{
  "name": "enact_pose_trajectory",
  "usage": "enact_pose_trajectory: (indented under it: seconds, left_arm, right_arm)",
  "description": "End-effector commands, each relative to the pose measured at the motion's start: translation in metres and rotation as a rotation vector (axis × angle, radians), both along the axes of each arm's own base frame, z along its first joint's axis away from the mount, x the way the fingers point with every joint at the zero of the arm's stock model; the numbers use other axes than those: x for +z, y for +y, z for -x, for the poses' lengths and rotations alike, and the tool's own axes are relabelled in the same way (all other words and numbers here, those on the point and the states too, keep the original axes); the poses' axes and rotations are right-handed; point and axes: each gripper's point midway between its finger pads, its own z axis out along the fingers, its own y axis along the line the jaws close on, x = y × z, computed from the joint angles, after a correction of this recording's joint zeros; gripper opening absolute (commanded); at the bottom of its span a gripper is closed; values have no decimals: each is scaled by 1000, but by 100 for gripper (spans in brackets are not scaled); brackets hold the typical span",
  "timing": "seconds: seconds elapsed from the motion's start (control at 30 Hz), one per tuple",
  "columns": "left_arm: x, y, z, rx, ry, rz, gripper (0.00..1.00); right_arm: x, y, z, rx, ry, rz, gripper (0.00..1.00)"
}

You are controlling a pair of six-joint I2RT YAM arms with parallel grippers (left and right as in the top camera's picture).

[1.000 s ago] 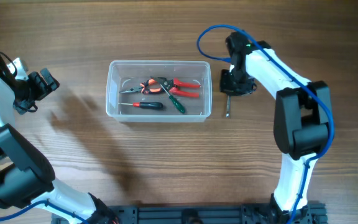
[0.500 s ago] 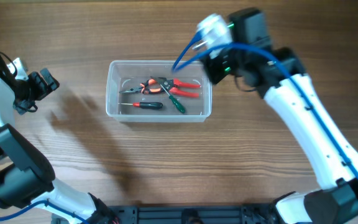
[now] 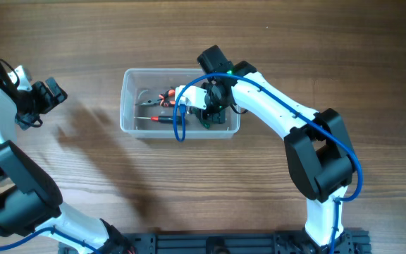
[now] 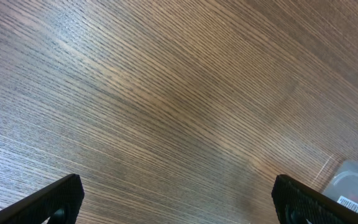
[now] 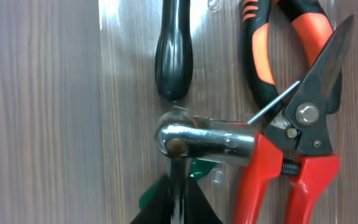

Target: Pack container

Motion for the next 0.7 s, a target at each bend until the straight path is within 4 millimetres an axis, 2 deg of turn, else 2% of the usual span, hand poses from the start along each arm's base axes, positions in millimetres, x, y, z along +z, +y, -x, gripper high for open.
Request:
enact_pose_trajectory:
  seconds: [0.0,0.07,0.13,0.17,0.23,0.27,0.33,0.37,0.4,0.47,0.53,0.6,0.67]
  left_arm:
    - [5,4,-4,5,-16,-8,100]
    - [5,4,-4,5,-16,-8,100]
    - [5,4,-4,5,-17,-8,100]
    - [5,4,-4,5,-16,-8,100]
    - [5,4,-4,5,-16,-8,100]
    - [5,4,-4,5,-16,-8,100]
    - [5,4,-4,5,-16,-8,100]
    - [5,4,-4,5,-16,-8,100]
    - [5,4,-4,5,-16,-8,100]
    - [5,4,-4,5,-16,-8,100]
    - [5,4,-4,5,-16,-8,99]
    - [5,4,-4,5,-17,-8,100]
    - [5,4,-4,5,-16,-8,100]
  right_arm:
    - [14,0,-19,-135,-42,-7,34]
    - [24,-2,-26,-216,-55,-5,41]
    - [52,-3,-42,-364,-88,-32,54]
    - [69,-5,-50,-439,-112,-47,54]
    - [118,-15,-68,-640,-169,-112,56]
    - [146,-25,-76,-725,-206,-156,64]
    - [196,-44,-81,-805,-276,-227,74]
    - [220,-55,-81,-824,-316,-263,74]
    - [262,-70,-77,-846,-383,-335,78]
    - [304,-82,-68,-857,-455,-419,100]
    - [347,-91,-52,-852,-528,-511,100]
    - [376,-100,-34,-854,-566,-572,100]
    - [392,-105,-23,-848,-594,-602,100]
